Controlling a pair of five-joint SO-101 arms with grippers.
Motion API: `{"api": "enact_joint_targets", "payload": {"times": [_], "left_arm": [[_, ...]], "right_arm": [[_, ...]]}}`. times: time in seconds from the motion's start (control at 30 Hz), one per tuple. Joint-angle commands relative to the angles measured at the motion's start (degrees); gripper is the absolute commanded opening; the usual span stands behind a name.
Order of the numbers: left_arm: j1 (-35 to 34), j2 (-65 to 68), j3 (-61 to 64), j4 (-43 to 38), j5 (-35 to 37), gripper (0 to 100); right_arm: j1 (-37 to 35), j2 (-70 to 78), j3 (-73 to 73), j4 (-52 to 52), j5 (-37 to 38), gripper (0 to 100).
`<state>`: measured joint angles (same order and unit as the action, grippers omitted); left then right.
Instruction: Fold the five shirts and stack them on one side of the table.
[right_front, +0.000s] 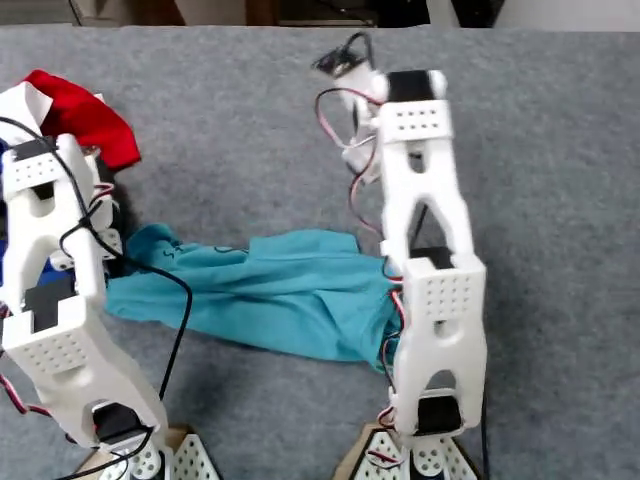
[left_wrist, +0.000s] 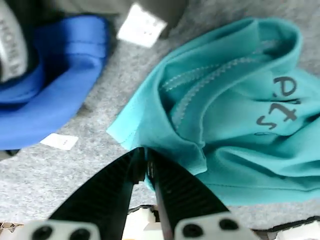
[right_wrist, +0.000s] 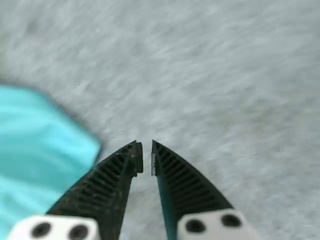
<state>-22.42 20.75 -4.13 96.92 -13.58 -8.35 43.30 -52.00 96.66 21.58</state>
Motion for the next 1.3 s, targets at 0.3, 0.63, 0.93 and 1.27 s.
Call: {"api": "enact_joint_targets", "payload": {"times": [0.3,0.63,0.93,1.27], "left_arm": [[6.0,-2.5,-0.3,-1.1,4.5,2],[5.7,-2.6,-0.1,-0.7,3.1,2],[5.7,-2.5,-0.1,-0.7,3.1,2],[4.7,-2.5,-0.1,-0.7,3.1,2]], "right_arm": [[-5.8,1.3,1.3,5.6,-8.3,9.7],[-10.9,1.4,19.4,5.2,-8.0,24.1],[-10.4,1.2,20.4,3.0,-8.0,4.5],[-3.9,1.0,-0.9,5.2,-8.1,4.4]]}}
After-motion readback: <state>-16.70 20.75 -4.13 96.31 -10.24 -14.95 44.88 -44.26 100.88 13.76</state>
